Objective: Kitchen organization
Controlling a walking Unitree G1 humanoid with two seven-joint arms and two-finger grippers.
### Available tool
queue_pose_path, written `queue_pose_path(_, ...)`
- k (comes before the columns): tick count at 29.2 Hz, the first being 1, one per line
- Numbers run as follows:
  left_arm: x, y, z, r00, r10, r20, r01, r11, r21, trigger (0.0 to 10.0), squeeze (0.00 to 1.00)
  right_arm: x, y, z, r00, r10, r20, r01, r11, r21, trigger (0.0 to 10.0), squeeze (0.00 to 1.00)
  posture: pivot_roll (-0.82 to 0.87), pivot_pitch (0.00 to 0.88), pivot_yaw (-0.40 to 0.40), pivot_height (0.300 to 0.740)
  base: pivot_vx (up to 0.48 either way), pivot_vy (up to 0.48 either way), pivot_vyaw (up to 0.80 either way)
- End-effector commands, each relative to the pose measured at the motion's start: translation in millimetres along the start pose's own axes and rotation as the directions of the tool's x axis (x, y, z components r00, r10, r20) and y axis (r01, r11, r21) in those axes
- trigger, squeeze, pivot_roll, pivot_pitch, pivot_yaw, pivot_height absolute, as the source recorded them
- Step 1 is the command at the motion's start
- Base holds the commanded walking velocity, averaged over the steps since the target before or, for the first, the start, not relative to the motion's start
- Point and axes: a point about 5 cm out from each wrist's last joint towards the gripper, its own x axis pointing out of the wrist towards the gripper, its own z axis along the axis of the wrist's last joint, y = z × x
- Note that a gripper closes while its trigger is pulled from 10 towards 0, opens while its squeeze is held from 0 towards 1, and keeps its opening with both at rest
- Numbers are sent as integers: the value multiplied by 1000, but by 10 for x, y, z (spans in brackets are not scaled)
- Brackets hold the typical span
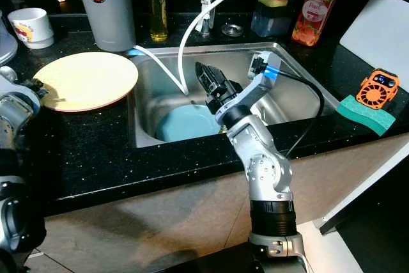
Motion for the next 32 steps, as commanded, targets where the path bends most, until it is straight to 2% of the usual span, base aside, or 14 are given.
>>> queue_pose_path(1,38,51,-158,996,44,-79,-41,999,32,0,0,20,11,0,1000,7,7,-7,1000,11,10000,0,102,0,-59,740,0,0,0)
queue_pose_path(14,6,22,-15,998,56,1,-56,997,48,0,0,23,20,-2,1000,10,7,-10,1000,13,10000,0,103,0,-58,740,0,0,0)
queue_pose_path(17,-75,-123,246,981,-39,192,34,999,29,0,0,26,22,-1,1000,11,7,-11,1000,13,10000,0,101,0,-60,740,0,0,0)
queue_pose_path(18,-75,-123,246,981,-39,192,34,999,29,0,0,26,22,-1,1000,11,7,-11,1000,13,10000,0,101,0,-60,740,0,0,0)
queue_pose_path(19,-126,-180,361,959,-81,270,78,997,23,0,0,26,21,-2,1000,11,6,-11,1000,13,10000,0,101,0,-60,740,0,0,0)
queue_pose_path(20,-178,-223,469,937,-107,333,114,994,1,10000,0,26,20,-4,1000,11,4,-11,1000,12,10000,0,101,0,-60,740,0,0,0)
queue_pose_path(21,-178,-223,469,937,-107,333,114,994,1,10000,0,26,20,-4,1000,11,4,-11,1000,12,10000,0,101,0,-60,740,0,0,0)
queue_pose_path(23,-297,-289,674,878,-163,451,195,980,-26,10000,0,28,20,-6,1000,11,2,-12,1000,11,10000,0,101,0,-60,740,0,0,0)
queue_pose_path(25,-401,-319,810,817,-184,546,193,980,43,10000,0,24,19,-5,1000,10,3,-10,1000,11,10000,0,101,0,-62,740,0,0,0)
queue_pose_path(26,-401,-319,810,817,-184,546,193,980,43,10000,0,24,19,-5,1000,10,3,-10,1000,11,10000,0,101,0,-62,740,0,0,0)
queue_pose_path(27,-466,-349,870,772,-200,603,143,980,141,10000,0,24,17,-7,1000,9,2,-9,1000,10,10000,0,101,0,-62,740,0,0,0)
queue_pose_path(28,-491,-361,889,751,-203,629,100,975,196,10000,0,25,17,-9,1000,8,2,-8,1000,10,10000,0,101,0,-62,740,0,0,0)
queue_pose_path(30,-538,-410,909,709,-249,660,91,960,264,10000,0,26,18,-13,1000,9,0,-9,1000,9,10000,0,101,0,-62,740,0,0,0)
queue_pose_path(32,-572,-434,937,673,-271,689,28,939,342,10000,0,24,18,-15,1000,8,-2,-8,1000,9,10000,0,101,0,-62,740,0,0,0)
